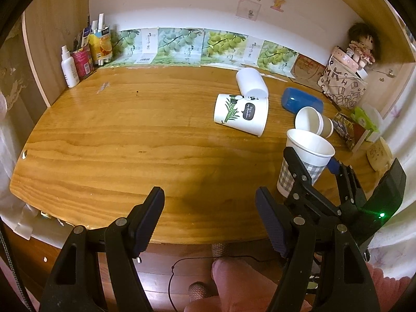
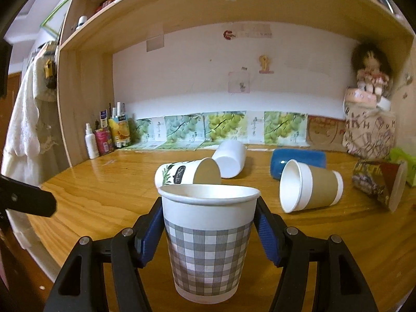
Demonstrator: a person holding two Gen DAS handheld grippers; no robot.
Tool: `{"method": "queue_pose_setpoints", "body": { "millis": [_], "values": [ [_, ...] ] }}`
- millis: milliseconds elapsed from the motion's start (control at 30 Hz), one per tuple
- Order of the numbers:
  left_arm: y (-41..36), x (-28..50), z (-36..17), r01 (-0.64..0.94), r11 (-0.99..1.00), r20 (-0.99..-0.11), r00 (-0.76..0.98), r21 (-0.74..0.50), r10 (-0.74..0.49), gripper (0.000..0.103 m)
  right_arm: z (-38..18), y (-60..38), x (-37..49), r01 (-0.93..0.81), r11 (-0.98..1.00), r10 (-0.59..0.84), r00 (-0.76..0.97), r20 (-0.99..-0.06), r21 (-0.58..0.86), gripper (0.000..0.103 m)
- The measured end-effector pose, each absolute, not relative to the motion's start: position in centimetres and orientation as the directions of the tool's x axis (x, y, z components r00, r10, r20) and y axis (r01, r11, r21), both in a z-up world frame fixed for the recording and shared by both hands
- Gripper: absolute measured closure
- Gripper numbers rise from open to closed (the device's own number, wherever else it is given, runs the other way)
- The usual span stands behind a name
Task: Flip cup upright
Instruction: 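Carry the gingham cup with the right tool, set it down upright, open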
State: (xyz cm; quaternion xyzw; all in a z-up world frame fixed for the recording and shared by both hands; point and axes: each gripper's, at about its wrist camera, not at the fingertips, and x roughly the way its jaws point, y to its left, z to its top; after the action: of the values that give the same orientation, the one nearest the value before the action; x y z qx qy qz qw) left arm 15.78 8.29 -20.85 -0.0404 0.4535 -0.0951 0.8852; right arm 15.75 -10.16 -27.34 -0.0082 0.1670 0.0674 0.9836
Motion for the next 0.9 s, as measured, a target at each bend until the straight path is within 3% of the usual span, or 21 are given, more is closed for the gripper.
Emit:
{"method": "queue_pose_setpoints", "body": {
  "millis": [433,600,733,900],
  "values": [
    [7.9,15.7,-20.7,0.145,0.978,-0.794,0.571,-0.153,-0.208,0.027,-28.3,-9.1,15.3,-0.125,0.989,0.099,0.955,-0.281,-0.076,0.034],
    [7.5,15.7,-20.4,0.173,0.973,-0.794,0.563,-0.156,-0.228,0.027,-29.0,-9.2,14.9,-0.139,0.987,0.102,0.934,-0.341,-0.085,0.034],
    [7.3,15.6,-20.3,0.196,0.968,-0.798,0.552,-0.155,-0.239,0.027,-29.7,-9.2,14.4,-0.158,0.982,0.107,0.918,-0.382,-0.105,0.026],
    [7.0,15.6,-20.1,0.224,0.962,-0.817,0.518,-0.157,-0.254,0.027,-30.0,-9.3,13.6,-0.165,0.980,0.104,0.895,-0.435,-0.107,0.023]
  ]
}}
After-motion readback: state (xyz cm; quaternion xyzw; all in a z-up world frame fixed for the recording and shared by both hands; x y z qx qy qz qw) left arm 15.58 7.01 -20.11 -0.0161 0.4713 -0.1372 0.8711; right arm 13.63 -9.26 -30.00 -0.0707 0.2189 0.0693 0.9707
